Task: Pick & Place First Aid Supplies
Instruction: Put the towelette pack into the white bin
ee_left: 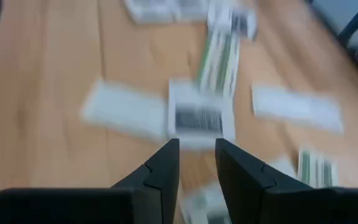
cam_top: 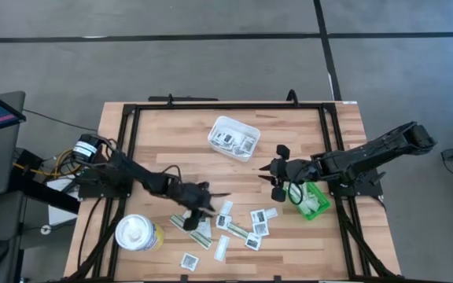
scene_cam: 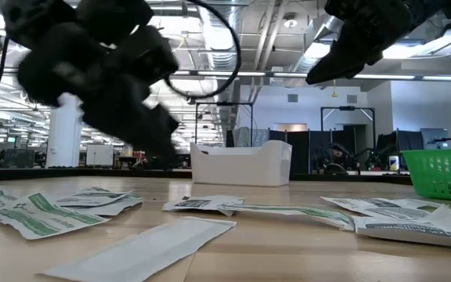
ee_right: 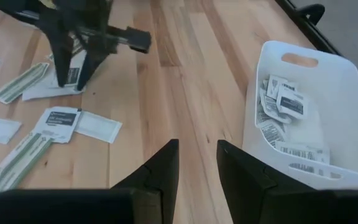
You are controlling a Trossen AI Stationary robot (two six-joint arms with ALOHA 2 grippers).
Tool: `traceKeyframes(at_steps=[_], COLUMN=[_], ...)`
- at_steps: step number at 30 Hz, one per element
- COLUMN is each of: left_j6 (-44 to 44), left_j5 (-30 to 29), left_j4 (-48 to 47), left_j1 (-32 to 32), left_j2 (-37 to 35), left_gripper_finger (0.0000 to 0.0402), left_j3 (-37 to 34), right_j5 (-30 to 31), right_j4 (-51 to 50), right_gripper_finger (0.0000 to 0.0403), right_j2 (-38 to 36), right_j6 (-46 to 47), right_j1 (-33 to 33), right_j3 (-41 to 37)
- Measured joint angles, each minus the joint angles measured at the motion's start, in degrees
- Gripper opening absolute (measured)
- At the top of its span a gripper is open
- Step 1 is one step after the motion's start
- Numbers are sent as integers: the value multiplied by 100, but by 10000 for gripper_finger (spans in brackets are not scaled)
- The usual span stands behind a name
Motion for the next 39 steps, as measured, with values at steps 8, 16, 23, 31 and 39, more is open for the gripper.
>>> traceKeyframes(at_steps=[8,16,23,31,39], left_j6=[-992,-1029,-1192,-1193,-1153], left_j5=[-820,-814,-805,-1149,-1816], left_j4=[-1175,-1132,-1085,-1088,-1249], left_j1=[-288,-436,-578,-980,-992], left_j2=[-26,-207,-900,-381,-210], left_gripper_finger=[104,104,104,104,104], left_j3=[-37,-92,-76,-85,-83], right_j5=[0,-2,-9,-195,-197], right_j4=[468,594,578,548,546], right_gripper_finger=[102,102,102,102,102], right_j2=[0,0,0,0,0], right_j6=[-737,-1049,-869,-702,-702], right_j1=[-146,-461,-562,-428,-354], right_j3=[-1,0,-1,-1,-1])
